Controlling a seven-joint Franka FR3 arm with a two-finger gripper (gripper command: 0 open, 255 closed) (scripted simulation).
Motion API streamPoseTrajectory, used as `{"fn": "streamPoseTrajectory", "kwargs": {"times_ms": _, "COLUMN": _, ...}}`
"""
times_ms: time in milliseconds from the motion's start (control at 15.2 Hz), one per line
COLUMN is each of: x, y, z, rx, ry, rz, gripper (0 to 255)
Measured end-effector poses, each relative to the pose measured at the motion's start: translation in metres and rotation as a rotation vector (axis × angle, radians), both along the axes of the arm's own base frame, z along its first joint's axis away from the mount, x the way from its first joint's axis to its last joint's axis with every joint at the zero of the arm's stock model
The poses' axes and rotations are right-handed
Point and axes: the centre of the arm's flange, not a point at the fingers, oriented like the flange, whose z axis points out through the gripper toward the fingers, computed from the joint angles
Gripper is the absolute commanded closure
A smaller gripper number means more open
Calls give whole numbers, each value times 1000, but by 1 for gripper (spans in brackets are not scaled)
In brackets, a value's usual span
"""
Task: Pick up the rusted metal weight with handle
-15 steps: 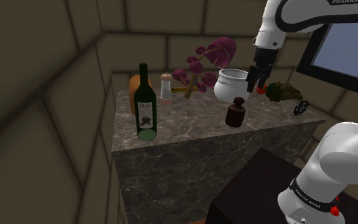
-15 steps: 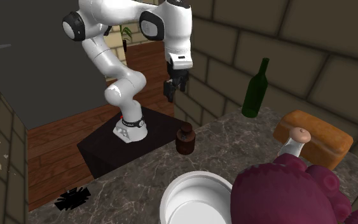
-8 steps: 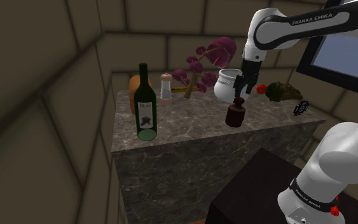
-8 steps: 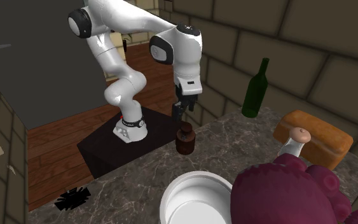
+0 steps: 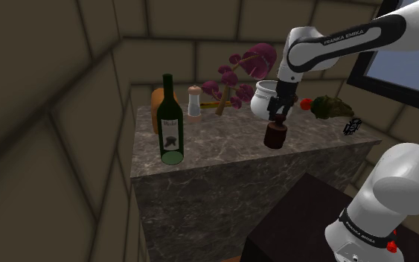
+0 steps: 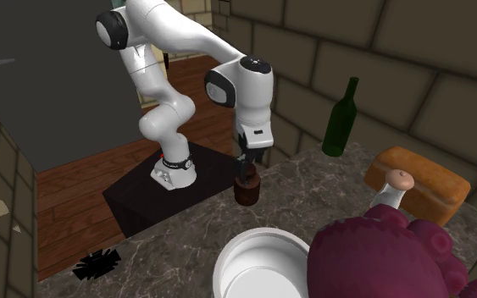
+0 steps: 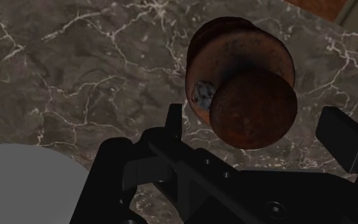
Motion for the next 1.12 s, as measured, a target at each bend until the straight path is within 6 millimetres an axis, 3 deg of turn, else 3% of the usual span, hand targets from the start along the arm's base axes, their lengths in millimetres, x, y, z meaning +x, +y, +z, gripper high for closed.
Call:
{"fn": "streamPoseTrajectory", "kwargs": {"times_ms": 132, "x": 0, "y": 0, "z": -9, "rx": 0, "ry": 0, "rz": 0, "gripper": 0}}
{"fn": "streamPoseTrajectory", "kwargs": {"times_ms": 198, "x": 0, "y": 0, "z": -11, "rx": 0, "ry": 0, "rz": 0, "gripper": 255}}
{"fn": "streamPoseTrajectory", "kwargs": {"times_ms": 858, "x": 0, "y": 0, "z": -12, "rx": 0, "ry": -3, "rz": 0, "gripper": 255}}
{"fn": "streamPoseTrajectory", "kwargs": {"times_ms": 1122, "x": 1, "y": -1, "z": 2, "rx": 0, "ry": 0, "rz": 0, "gripper": 255}}
